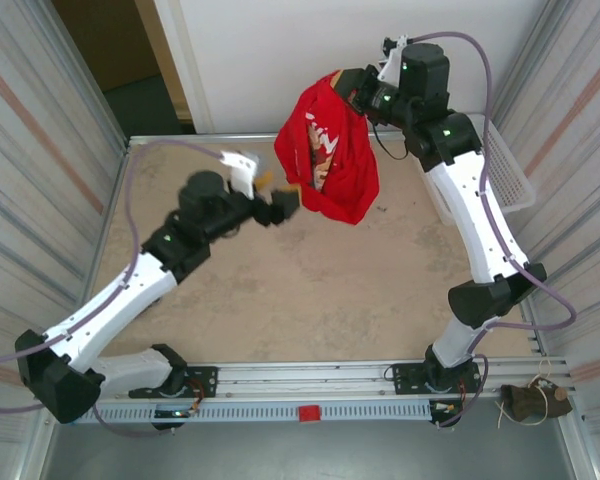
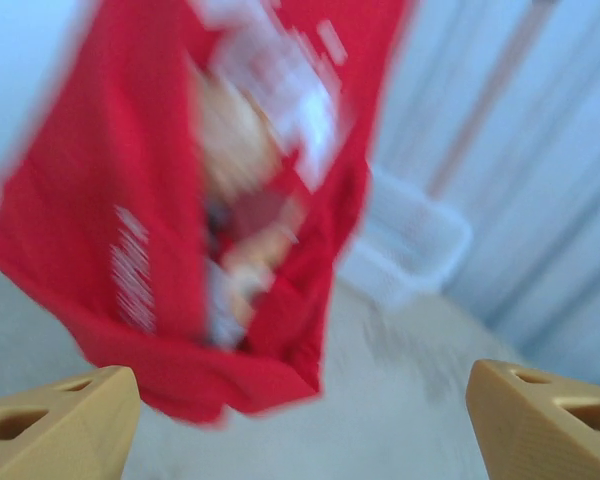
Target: Fold the inside-out t-shirt
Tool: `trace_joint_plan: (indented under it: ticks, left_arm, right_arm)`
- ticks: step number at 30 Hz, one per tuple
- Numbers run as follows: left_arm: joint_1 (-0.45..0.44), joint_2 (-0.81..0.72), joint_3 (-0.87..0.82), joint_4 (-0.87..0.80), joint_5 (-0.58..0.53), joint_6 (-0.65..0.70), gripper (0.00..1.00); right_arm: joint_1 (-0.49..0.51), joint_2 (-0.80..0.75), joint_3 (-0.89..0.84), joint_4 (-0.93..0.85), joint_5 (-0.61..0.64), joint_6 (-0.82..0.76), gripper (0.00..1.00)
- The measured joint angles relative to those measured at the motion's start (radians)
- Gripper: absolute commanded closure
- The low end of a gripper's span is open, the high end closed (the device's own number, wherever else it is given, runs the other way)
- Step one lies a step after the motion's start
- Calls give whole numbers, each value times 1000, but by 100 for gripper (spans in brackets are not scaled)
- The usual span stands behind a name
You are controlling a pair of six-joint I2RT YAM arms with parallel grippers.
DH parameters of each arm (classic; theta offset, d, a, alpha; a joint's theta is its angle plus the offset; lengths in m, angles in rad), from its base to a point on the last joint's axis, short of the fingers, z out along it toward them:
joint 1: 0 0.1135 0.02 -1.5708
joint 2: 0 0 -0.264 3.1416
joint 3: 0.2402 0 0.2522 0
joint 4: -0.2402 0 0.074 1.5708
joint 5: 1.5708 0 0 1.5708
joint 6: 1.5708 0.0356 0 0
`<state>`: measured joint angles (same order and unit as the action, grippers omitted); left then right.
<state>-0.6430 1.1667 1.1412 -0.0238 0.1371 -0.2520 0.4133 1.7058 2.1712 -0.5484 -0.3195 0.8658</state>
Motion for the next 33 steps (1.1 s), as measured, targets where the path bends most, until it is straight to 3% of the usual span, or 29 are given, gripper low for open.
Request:
trace_joint_plan:
  ticks: [4, 11, 12, 17, 20, 24, 30, 31, 33]
  left_arm:
    - [18, 107, 160, 16, 24, 1, 14]
    - [-66, 312, 261, 32, 13, 16, 17]
    - [-74, 328, 264, 32, 3, 16, 24]
    - [-68, 349, 247, 36, -65, 0, 85]
    - [-4, 287, 158, 78, -61, -42, 100]
    - [116, 197, 68, 121, 11, -109, 100]
    - [241, 138, 50, 156, 230, -179, 100]
    - [254, 139, 50, 156, 269, -187, 91]
    - [275, 141, 50, 156, 331, -198, 61]
  right_arm:
    - [40, 2, 72, -66, 8, -64, 100]
    - [96, 43, 78, -143, 35, -102, 100]
    - [100, 50, 78, -152, 39, -107, 100]
    - [110, 55, 76, -187, 80, -124, 100]
    - [110, 31, 45, -187, 111, -143, 100]
    - [119, -1, -26, -185, 134, -162, 100]
    - [132, -7, -103, -143, 132, -171, 100]
    - [132, -7, -108, -132, 131, -171, 100]
    - [132, -9, -108, -121, 133, -171, 100]
